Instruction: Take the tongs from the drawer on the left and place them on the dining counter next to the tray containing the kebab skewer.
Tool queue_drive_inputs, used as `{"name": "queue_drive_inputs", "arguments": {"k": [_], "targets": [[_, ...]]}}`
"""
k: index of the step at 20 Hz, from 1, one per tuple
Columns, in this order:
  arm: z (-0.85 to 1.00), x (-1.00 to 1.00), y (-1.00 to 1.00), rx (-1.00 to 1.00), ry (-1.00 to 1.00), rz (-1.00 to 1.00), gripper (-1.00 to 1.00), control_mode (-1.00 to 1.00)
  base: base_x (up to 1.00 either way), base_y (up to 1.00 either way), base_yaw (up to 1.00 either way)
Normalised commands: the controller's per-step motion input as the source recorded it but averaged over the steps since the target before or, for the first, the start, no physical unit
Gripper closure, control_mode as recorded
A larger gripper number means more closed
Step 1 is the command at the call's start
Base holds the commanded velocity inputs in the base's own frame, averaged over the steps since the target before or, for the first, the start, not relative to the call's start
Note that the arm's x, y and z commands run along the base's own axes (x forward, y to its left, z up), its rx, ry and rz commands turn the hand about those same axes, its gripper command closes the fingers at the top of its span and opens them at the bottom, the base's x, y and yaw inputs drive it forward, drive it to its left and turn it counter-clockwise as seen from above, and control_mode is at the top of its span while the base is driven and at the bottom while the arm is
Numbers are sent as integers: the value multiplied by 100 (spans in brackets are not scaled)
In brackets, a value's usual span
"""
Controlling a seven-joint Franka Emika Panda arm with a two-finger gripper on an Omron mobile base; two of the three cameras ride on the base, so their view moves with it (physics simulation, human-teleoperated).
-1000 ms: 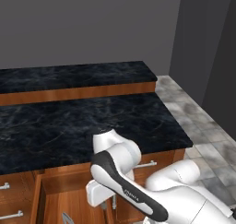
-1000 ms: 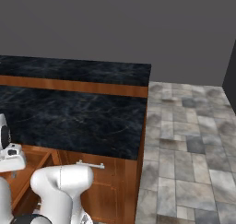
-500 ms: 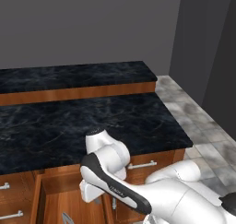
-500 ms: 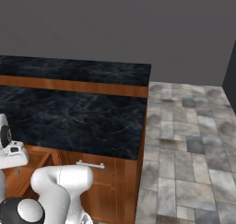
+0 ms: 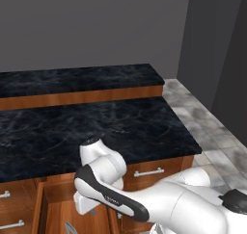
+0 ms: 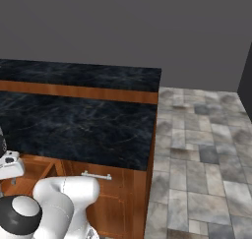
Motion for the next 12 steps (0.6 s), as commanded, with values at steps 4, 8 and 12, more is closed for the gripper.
{"name": "queue_drive_inputs", "arguments": {"k": [4, 8, 12], "targets": [[-13, 2, 1, 0, -4, 0, -100, -100, 0, 0, 0], [-15, 0, 0, 0, -10, 0, -100, -100, 0, 0, 0], [-22, 0, 3, 1, -10, 0, -100, -100, 0, 0, 0]]}}
